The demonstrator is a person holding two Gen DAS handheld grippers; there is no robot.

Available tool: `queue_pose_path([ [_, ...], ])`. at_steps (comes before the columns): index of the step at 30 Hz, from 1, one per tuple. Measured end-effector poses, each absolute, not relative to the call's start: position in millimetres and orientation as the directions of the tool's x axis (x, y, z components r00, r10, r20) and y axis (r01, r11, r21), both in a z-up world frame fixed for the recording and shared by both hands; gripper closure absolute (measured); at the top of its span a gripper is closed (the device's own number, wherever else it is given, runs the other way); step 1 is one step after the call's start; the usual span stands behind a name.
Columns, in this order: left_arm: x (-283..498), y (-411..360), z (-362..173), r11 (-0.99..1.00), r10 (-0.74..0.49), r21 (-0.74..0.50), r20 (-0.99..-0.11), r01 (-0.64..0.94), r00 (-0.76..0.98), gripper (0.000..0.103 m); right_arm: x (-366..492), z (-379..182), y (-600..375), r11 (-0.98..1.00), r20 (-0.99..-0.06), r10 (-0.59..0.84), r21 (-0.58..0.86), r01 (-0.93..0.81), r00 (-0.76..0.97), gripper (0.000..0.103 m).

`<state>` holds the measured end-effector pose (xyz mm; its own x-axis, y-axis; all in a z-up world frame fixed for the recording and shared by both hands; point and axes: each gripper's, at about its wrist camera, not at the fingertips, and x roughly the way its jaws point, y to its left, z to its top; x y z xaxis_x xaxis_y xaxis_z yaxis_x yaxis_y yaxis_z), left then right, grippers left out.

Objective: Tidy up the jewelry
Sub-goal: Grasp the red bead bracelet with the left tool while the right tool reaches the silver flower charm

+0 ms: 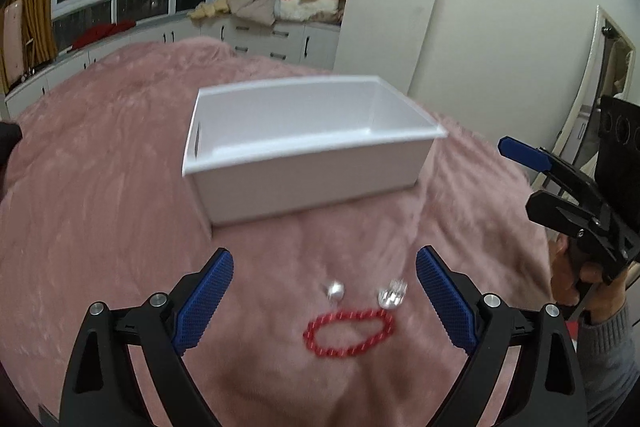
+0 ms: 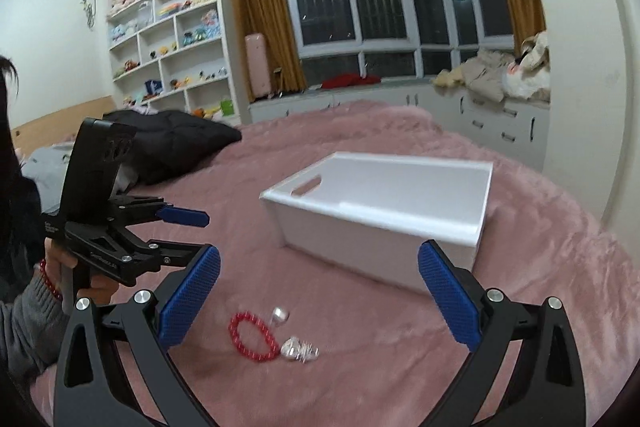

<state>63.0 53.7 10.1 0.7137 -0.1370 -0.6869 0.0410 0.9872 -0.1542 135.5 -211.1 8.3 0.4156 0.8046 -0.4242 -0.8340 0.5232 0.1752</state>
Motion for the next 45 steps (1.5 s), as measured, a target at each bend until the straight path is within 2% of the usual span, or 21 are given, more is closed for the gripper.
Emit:
queue_pose_path([
  [5, 57.2, 53.2, -25.0, 0.988, -0.138, -0.147, -0.727, 0.043, 0.673, 0.009, 132.8, -19.6, -201.2, 0.513, -0.485, 0.787, 0.172, -0.841, 0.381, 0.005],
  [7, 57.2, 55.0, -39.4, 0.984, -0.163, -0.171, -0.733, 0.053, 0.661, 0.013, 133.8, -32.4, -196.3, 0.498, -0.499, 0.794, 0.207, -0.842, 0.347, 0.006],
  [8, 58.5, 54.9, -44.6, 0.981, -0.181, -0.186, -0.735, 0.062, 0.653, 0.021, 134.1, -38.9, -192.6, 0.486, -0.509, 0.797, 0.223, -0.845, 0.325, 0.009],
  [9, 60.3, 54.2, -49.6, 0.977, -0.198, -0.2, -0.738, 0.071, 0.645, 0.022, 134.6, -45.2, -189.2, 0.481, -0.523, 0.794, 0.231, -0.846, 0.309, 0.012],
  [11, 62.6, 50.5, -59.6, 0.973, -0.224, -0.211, -0.74, 0.096, 0.634, 0.022, 135.8, -58.8, -181.5, 0.484, -0.557, 0.777, 0.233, -0.843, 0.292, 0.024],
  [13, 64.2, 45.1, -69.4, 0.973, -0.23, -0.199, -0.749, 0.121, 0.621, 0.022, 138.4, -70.5, -177.0, 0.475, -0.572, 0.777, 0.256, -0.842, 0.264, 0.032],
  [16, 69.1, 41.1, -81.8, 0.974, -0.225, -0.179, -0.768, 0.136, 0.599, 0.022, 142.8, -88.2, -173.5, 0.465, -0.589, 0.775, 0.287, -0.837, 0.228, 0.036],
  [17, 70.6, 40.1, -86.6, 0.975, -0.22, -0.17, -0.775, 0.139, 0.592, 0.022, 144.8, -93.5, -172.3, 0.468, -0.597, 0.772, 0.301, -0.831, 0.218, 0.042],
  [20, 75.3, 39.8, -92.3, 0.975, -0.223, -0.172, -0.779, 0.142, 0.586, 0.024, 148.2, -100.8, -168.3, 0.479, -0.622, 0.755, 0.305, -0.823, 0.208, 0.049],
  [22, 75.9, 39.9, -92.4, 0.975, -0.223, -0.167, -0.777, 0.148, 0.588, 0.029, 147.7, -102.4, -166.2, 0.475, -0.63, 0.75, 0.302, -0.827, 0.2, 0.054],
  [24, 75.6, 37.9, -93.3, 0.984, -0.174, -0.116, -0.788, 0.136, 0.59, 0.048, 148.3, -104.4, -168.1, 0.467, -0.63, 0.755, 0.319, -0.825, 0.184, 0.06],
  [25, 76.2, 36.7, -94.2, 0.987, -0.152, -0.09, -0.793, 0.133, 0.59, 0.05, 150.3, -104.3, -169.6, 0.464, -0.626, 0.759, 0.329, -0.822, 0.178, 0.068],
  [27, 77.0, 34.0, -92.7, 0.989, -0.133, -0.064, -0.794, 0.137, 0.593, 0.058, 151.3, -104.9, -174.7, 0.461, -0.615, 0.769, 0.346, -0.817, 0.174, 0.071],
  [29, 77.5, 31.7, -91.2, 0.989, -0.124, -0.048, -0.794, 0.142, 0.595, 0.065, 151.2, -104.7, -178.5, 0.461, -0.609, 0.773, 0.351, -0.815, 0.176, 0.083],
  [30, 78.1, 31.0, -90.6, 0.989, -0.119, -0.042, -0.794, 0.142, 0.596, 0.071, 151.2, -102.3, -176.6, 0.463, -0.607, 0.774, 0.35, -0.815, 0.179, 0.083],
  [33, 81.8, 33.8, -90.0, 0.989, -0.126, -0.057, -0.796, 0.133, 0.592, 0.079, 151.3, -101.1, -177.7, 0.462, -0.596, 0.78, 0.348, -0.816, 0.187, 0.083],
  [34, 82.7, 35.8, -89.2, 0.99, -0.128, -0.065, -0.797, 0.128, 0.59, 0.081, 151.5, -100.6, -178.5, 0.463, -0.593, 0.782, 0.348, -0.815, 0.191, 0.087],
  [35, 83.5, 37.8, -88.6, 0.99, -0.132, -0.072, -0.798, 0.124, 0.588, 0.083, 152.0, -100.1, -179.5, 0.461, -0.588, 0.786, 0.353, -0.814, 0.191, 0.099],
  [43, 74.7, 45.2, -78.4, 0.988, -0.143, -0.084, -0.792, 0.126, 0.593, 0.088, 152.8, -102.3, -190.1, 0.469, -0.561, 0.801, 0.372, -0.801, 0.208, 0.099],
  [45, 73.4, 48.6, -73.7, 0.987, -0.157, -0.103, -0.786, 0.124, 0.598, 0.088, 154.8, -103.4, -190.9, 0.475, -0.565, 0.798, 0.379, -0.794, 0.207, 0.096],
])
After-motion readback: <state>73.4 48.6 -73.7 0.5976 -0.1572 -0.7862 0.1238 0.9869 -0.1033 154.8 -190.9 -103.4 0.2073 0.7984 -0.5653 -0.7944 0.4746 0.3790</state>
